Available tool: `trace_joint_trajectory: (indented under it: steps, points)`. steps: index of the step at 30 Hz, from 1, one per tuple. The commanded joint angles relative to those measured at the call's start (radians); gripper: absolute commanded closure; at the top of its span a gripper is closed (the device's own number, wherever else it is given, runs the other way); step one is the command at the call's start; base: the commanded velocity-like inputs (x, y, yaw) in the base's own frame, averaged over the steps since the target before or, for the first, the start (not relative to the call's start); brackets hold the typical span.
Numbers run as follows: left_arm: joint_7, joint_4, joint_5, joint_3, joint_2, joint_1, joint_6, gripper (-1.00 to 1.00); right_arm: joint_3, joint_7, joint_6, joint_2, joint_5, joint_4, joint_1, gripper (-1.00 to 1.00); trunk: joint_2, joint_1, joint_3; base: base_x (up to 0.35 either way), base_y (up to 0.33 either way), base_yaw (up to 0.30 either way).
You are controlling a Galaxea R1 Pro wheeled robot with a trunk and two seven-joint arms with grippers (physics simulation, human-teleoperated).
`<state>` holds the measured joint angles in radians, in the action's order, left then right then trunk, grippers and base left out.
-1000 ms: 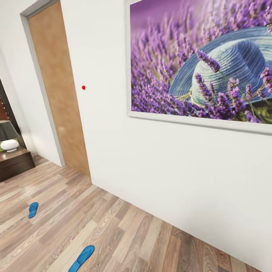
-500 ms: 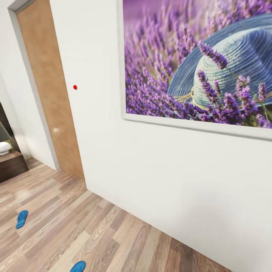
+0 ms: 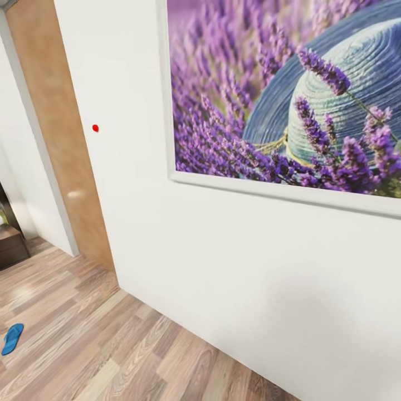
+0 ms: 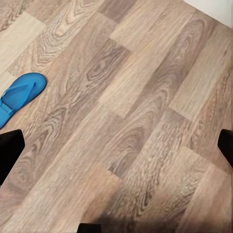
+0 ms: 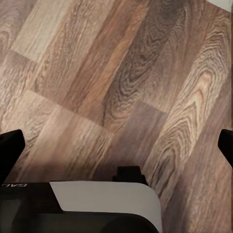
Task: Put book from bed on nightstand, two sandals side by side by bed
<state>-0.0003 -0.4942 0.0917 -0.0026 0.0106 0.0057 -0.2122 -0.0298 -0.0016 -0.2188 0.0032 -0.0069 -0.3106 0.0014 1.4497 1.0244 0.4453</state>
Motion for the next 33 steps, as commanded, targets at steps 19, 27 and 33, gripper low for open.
trace_joint_trajectory:
  steps: [19,27,33]
  points:
    - [0.0,-0.001,0.01,-0.001,0.0,0.0,-0.001,-1.0,-0.002,0.003,-0.003,0.001,0.0,-0.001,0.0,-1.0,0.0,0.001,0.001,0.291,-0.114,0.0]
    - [0.0,-0.001,0.01,-0.001,0.0,0.0,-0.001,-1.0,-0.003,0.0,-0.004,0.0,0.0,-0.001,0.0,-1.0,0.0,0.001,0.001,0.048,-0.021,0.111]
    - [0.0,-0.001,0.01,-0.001,0.0,0.0,-0.001,-1.0,-0.003,0.0,-0.004,0.001,-0.001,0.0,0.0,-1.0,0.0,0.001,0.001,0.003,-0.001,0.277]
